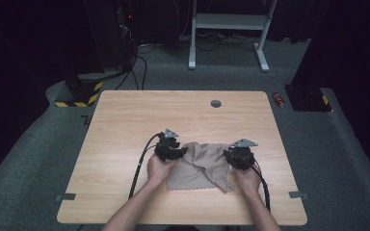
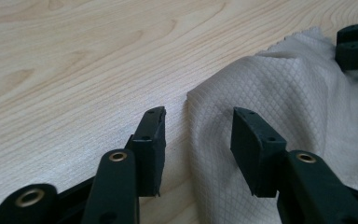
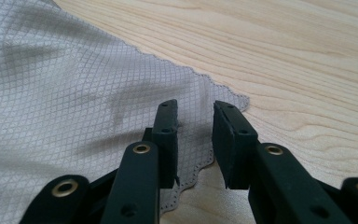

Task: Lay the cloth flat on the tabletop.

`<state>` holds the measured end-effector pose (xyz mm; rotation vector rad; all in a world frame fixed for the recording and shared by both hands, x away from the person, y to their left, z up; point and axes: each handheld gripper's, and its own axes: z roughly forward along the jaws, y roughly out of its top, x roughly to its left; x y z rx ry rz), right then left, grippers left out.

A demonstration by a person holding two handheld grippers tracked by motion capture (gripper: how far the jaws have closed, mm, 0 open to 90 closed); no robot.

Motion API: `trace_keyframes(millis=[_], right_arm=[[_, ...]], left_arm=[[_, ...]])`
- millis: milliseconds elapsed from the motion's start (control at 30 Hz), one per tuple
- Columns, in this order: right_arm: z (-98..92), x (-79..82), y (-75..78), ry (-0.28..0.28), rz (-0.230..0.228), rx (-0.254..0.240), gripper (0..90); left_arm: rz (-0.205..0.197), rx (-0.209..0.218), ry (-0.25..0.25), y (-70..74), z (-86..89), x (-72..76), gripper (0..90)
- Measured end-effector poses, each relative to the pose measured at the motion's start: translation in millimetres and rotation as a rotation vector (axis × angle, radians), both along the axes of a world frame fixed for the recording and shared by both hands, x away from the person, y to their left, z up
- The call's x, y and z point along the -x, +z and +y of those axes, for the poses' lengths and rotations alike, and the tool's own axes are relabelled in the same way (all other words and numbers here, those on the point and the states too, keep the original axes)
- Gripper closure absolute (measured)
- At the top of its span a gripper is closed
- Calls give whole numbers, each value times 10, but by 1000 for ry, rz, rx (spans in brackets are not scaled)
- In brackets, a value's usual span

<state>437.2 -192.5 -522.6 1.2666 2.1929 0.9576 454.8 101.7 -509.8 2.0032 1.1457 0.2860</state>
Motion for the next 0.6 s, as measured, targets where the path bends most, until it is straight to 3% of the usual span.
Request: trace_keyframes(millis=[67, 167, 267, 367, 400, 500, 600], right_arm=[[-3, -3, 0, -1, -2, 3, 692], [-4, -2, 0, -7, -1, 2, 675], [-3, -1, 1, -11, 0, 2, 671], [-3, -1, 1, -13, 0, 2, 669], [-4, -1, 0, -13, 0, 2, 669], [-5, -2, 0, -12, 0, 2, 669], [-3, -1, 0, -13, -1, 3, 669]], left_arm=[[16, 15, -5, -14, -5, -17, 608], [42, -13, -36, -8, -56, -51, 725], [0, -24, -63, 56, -87, -42, 878], [-18, -2, -75, 122, -98, 2, 892], [-33, -19, -93, 151, -121, 36, 892], [-81, -78, -220, 211, -295, 213, 892], [-61, -153, -340, 165, -488, 358, 891]])
